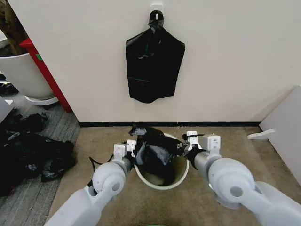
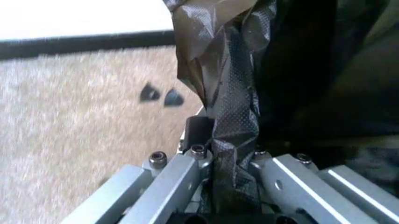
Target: Place the garbage bag over the trash bin.
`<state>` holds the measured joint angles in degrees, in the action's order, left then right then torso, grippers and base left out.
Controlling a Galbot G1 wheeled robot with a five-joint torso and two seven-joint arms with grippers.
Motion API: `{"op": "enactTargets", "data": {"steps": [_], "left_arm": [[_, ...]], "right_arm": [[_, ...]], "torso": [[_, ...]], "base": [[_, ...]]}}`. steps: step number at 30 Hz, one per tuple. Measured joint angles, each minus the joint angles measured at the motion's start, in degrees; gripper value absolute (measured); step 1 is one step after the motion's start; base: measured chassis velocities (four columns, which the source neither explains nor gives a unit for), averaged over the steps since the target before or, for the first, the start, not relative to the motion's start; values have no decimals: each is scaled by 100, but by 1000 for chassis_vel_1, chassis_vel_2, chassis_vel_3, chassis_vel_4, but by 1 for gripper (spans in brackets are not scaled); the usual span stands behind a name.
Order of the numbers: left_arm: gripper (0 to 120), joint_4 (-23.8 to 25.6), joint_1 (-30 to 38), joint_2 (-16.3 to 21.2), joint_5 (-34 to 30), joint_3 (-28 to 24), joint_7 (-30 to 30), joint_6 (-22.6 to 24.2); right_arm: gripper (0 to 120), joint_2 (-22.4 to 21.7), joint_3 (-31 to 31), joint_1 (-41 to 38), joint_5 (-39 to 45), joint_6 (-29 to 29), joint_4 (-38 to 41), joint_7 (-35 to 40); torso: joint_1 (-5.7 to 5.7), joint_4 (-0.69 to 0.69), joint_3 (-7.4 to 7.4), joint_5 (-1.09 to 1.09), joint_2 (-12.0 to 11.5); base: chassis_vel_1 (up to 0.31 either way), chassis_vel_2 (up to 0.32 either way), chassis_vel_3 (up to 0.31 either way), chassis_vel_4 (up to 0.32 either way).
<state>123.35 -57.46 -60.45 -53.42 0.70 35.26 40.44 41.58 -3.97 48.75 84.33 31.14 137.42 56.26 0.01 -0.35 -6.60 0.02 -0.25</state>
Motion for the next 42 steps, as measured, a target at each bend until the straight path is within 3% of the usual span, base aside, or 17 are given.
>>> {"op": "enactTargets", "data": {"steps": [4,11,16,26,33,42], "left_arm": [[1,178,34,70,-71,111,-59,-19],[1,439,49,261,59,512,-427,-284],[1,493,-15,384,485,939,-1104,-673],[1,560,-338,541,646,1459,-1507,-1007],[1,585,-794,640,731,1975,-2099,-1473],[1,589,-1086,718,620,2297,-2984,-2042]], "right_arm": [[0,-100,271,201,28,-53,144,-141],[0,-396,1276,779,18,-110,531,-710],[0,-652,1870,1175,-55,-161,605,-979],[0,-717,2106,1385,-240,-300,602,-887],[0,-684,2153,1384,-204,-343,583,-863],[0,-550,2176,1352,1,-388,182,-1619]], "torso": [[0,1,0,-1,0],[0,1,1,-2,0],[0,2,1,-2,0],[0,1,1,-2,0],[0,2,1,-3,0],[0,1,1,-2,0]], "base": [[0,0,0,0],[0,0,0,0],[0,0,0,0],[0,0,0,0],[0,0,0,0],[0,0,0,0]]}}
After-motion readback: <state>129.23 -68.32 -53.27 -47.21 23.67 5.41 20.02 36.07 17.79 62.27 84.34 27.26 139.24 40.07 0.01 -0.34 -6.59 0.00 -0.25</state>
